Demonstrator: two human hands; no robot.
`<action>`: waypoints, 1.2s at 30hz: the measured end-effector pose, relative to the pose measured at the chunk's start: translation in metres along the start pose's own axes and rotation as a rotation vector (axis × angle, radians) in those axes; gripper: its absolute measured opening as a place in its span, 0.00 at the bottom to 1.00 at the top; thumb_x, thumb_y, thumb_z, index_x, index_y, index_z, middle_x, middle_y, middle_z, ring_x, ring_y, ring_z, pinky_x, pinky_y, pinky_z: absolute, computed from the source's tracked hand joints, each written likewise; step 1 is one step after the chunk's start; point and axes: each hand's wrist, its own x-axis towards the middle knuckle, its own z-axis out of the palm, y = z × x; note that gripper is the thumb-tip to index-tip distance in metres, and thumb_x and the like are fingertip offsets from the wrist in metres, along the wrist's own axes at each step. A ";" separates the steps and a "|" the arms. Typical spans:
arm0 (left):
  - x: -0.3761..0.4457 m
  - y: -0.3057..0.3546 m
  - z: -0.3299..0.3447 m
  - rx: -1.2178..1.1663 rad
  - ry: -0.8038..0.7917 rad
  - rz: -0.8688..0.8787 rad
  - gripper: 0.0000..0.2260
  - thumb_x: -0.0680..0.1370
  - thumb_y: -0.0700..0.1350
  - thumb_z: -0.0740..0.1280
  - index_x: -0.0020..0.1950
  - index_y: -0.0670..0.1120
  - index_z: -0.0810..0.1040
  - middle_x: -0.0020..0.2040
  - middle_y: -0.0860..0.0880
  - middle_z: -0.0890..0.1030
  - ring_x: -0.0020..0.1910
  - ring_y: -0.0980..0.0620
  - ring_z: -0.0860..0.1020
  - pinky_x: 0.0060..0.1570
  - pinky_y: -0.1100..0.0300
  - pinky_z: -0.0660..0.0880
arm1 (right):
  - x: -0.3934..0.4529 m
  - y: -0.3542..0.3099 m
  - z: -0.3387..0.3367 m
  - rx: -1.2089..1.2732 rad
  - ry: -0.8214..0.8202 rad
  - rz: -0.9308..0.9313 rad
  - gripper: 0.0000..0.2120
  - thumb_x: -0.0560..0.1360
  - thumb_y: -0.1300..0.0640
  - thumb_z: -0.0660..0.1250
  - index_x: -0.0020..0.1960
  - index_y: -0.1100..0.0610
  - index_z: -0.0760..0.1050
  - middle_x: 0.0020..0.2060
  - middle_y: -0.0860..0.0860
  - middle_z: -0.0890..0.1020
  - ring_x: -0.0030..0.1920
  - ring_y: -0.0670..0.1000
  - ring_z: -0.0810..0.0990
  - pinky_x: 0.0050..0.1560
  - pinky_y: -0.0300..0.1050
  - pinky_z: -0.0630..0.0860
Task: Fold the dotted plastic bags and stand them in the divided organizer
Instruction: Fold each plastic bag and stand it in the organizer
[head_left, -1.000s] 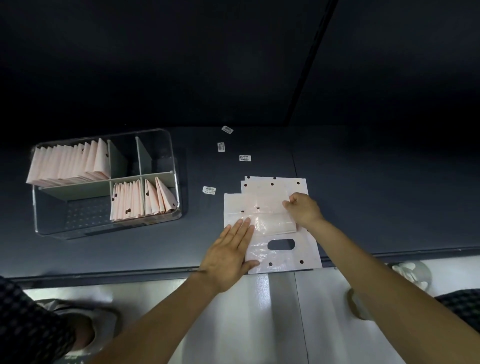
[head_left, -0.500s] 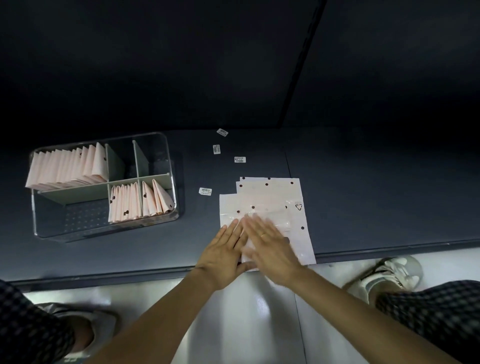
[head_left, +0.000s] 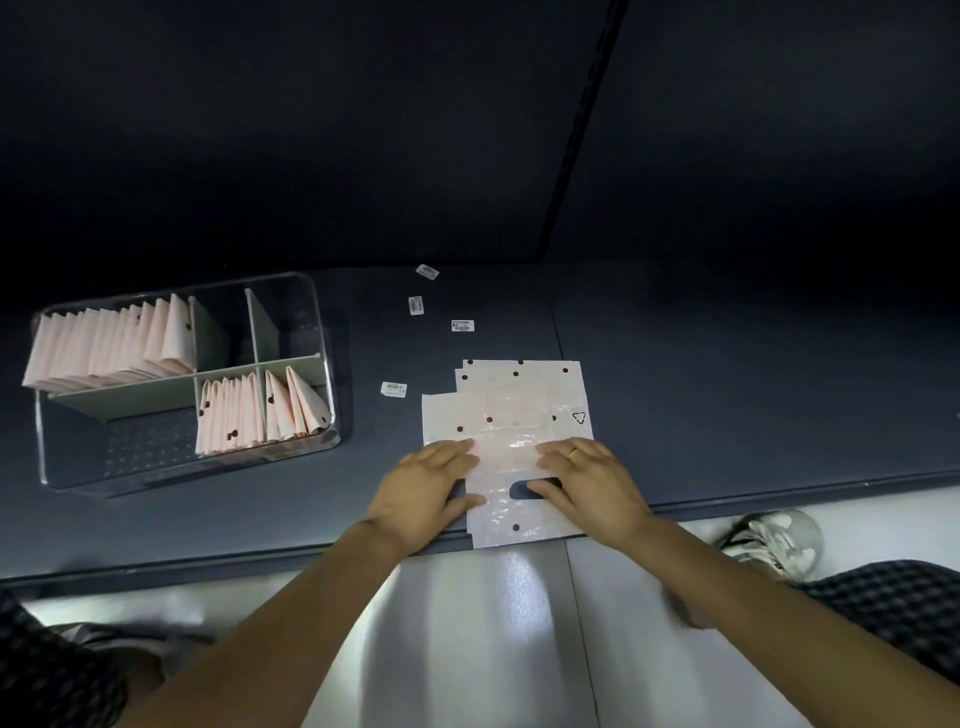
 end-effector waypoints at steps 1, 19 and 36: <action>0.003 0.003 -0.001 -0.019 0.044 -0.024 0.22 0.78 0.60 0.60 0.69 0.53 0.70 0.73 0.57 0.65 0.71 0.55 0.63 0.67 0.61 0.60 | 0.007 0.001 -0.002 0.003 -0.041 0.002 0.14 0.70 0.48 0.73 0.48 0.58 0.81 0.48 0.52 0.83 0.47 0.54 0.82 0.54 0.46 0.76; 0.023 -0.009 -0.003 -0.277 0.165 -0.072 0.13 0.72 0.48 0.72 0.55 0.47 0.80 0.55 0.52 0.79 0.55 0.52 0.74 0.56 0.60 0.69 | 0.040 0.033 0.006 0.466 -0.130 0.182 0.08 0.74 0.62 0.66 0.52 0.54 0.79 0.48 0.47 0.77 0.53 0.48 0.76 0.57 0.42 0.71; 0.054 -0.026 -0.025 -0.648 0.224 -0.720 0.11 0.78 0.47 0.66 0.55 0.41 0.78 0.45 0.43 0.79 0.50 0.42 0.77 0.44 0.60 0.68 | 0.098 0.030 0.012 0.643 -0.113 0.722 0.23 0.75 0.53 0.67 0.28 0.54 0.57 0.26 0.48 0.61 0.29 0.48 0.59 0.31 0.43 0.58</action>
